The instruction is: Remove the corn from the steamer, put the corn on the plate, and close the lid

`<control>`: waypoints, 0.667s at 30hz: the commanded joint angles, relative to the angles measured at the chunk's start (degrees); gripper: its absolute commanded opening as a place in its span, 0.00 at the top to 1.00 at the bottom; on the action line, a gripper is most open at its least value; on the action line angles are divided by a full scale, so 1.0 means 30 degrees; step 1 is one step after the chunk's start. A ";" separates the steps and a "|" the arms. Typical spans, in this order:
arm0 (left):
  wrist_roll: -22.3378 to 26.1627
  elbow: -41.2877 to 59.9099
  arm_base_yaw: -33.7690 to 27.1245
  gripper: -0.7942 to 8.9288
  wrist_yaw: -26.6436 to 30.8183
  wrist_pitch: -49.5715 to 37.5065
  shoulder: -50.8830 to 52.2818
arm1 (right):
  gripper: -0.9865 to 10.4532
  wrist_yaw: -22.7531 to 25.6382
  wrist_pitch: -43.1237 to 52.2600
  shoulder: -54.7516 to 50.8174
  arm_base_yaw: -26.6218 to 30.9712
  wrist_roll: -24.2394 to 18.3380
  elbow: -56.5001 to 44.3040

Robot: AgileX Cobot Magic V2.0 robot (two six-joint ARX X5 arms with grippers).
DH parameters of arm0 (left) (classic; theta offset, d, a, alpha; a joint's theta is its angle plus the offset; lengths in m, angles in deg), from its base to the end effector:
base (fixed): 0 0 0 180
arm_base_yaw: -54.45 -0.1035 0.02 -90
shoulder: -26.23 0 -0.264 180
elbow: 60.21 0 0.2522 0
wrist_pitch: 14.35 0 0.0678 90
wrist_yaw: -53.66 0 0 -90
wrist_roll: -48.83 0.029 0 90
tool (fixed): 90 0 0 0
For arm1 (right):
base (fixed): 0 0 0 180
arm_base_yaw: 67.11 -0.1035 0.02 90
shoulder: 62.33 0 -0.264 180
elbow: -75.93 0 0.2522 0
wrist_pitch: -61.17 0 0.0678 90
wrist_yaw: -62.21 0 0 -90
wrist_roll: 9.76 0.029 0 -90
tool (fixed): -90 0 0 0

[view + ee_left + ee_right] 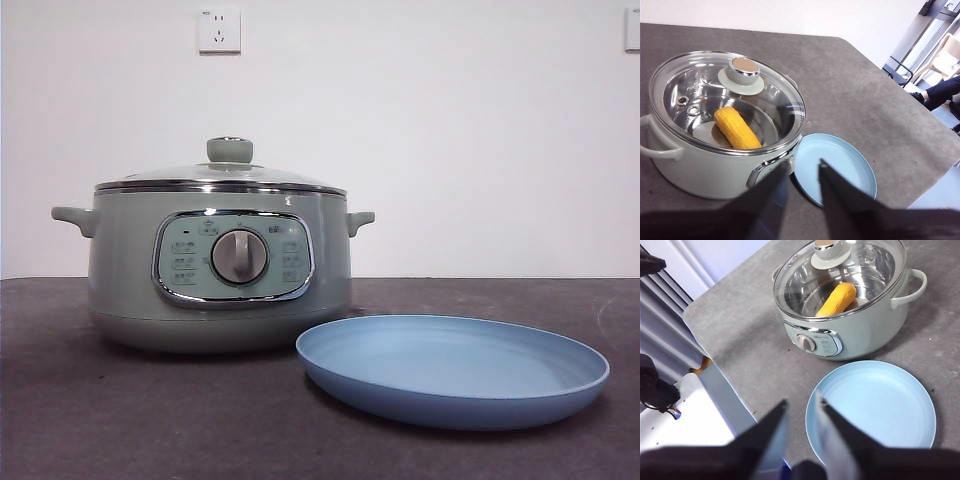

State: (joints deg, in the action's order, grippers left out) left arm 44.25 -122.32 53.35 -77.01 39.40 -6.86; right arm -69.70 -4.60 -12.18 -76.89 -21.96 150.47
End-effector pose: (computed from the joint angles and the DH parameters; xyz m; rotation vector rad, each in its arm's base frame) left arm 0.1013 -0.0170 0.3324 -0.2326 0.4387 -0.6636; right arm 0.1422 0.0442 0.3512 0.0163 0.6204 0.9310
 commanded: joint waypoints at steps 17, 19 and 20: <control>0.0634 -0.2514 0.1078 0.32 0.0117 -0.2987 -0.4568 | 0.39 0.0000 0.0102 0.0000 -0.0044 0.0612 0.0051; 0.0758 -0.3198 0.1683 0.32 0.0539 -0.3730 -0.5894 | 0.39 0.0000 0.0175 0.0000 -0.0044 0.0612 0.0051; 0.0991 -0.3461 0.1960 0.32 0.0874 -0.4124 -0.6455 | 0.39 0.0000 0.0182 0.0000 -0.0044 0.0619 0.0051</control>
State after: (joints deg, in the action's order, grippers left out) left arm 45.69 -132.58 58.83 -74.67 27.64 -25.50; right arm -69.63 -4.36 -12.18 -76.89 -20.26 150.47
